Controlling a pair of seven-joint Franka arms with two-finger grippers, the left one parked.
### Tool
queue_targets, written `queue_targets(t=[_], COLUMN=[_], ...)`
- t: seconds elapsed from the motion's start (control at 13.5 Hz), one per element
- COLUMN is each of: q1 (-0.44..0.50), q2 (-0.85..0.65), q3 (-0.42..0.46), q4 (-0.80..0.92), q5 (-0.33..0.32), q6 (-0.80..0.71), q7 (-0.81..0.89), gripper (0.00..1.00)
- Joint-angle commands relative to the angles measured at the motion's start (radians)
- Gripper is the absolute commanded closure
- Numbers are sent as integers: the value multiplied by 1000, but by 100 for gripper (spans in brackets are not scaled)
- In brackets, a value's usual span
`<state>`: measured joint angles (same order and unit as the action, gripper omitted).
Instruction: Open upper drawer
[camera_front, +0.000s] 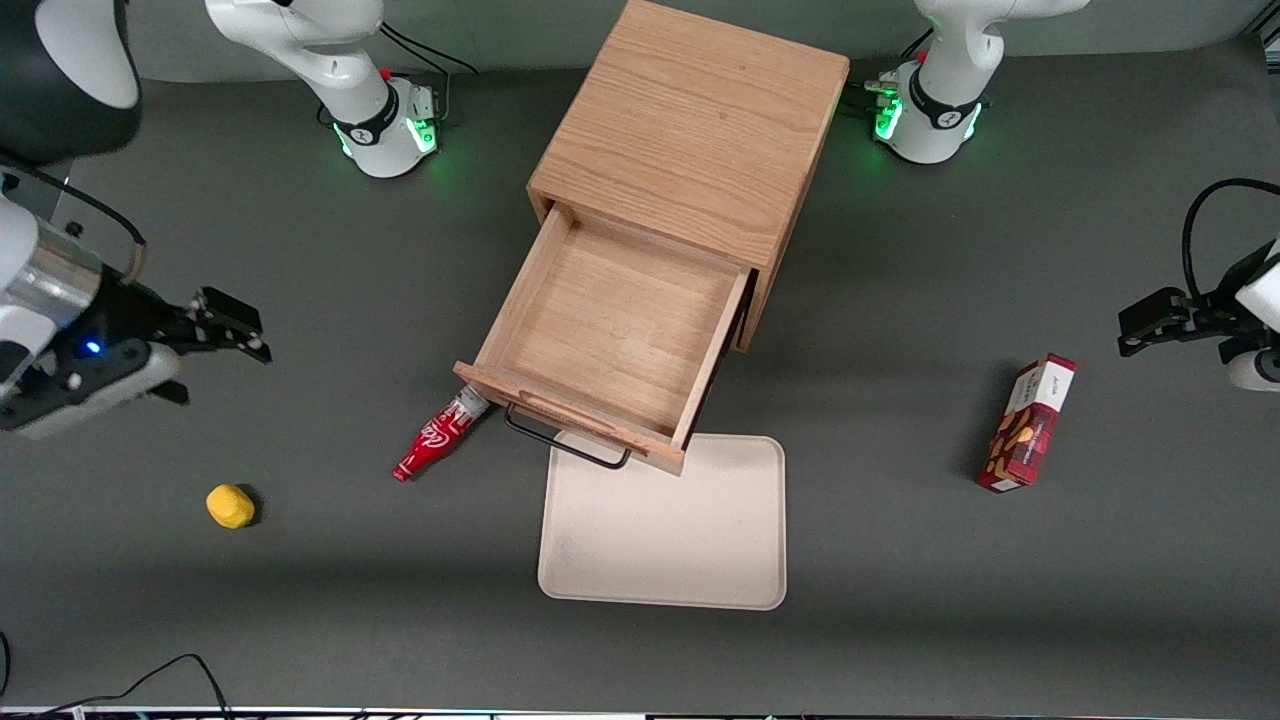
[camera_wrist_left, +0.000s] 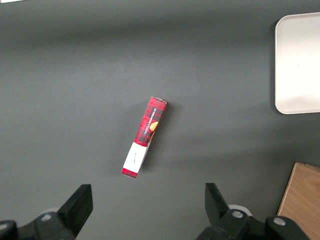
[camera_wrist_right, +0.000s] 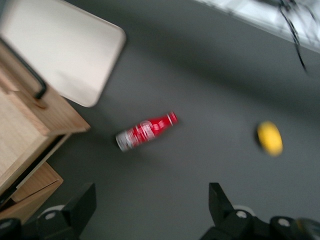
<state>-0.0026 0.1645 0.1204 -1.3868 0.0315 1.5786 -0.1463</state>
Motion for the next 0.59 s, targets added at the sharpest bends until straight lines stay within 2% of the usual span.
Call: queue_targets(t=[0.0, 0.15, 0.52], q1=[-32, -69, -66], q2=[-169, -227, -221], q3=[2, 1, -4], q4=[-197, -271, -258], q5=[-44, -44, -68], q6=[-25, -22, 17], q7=[158, 212, 221], gripper=[0, 0, 0])
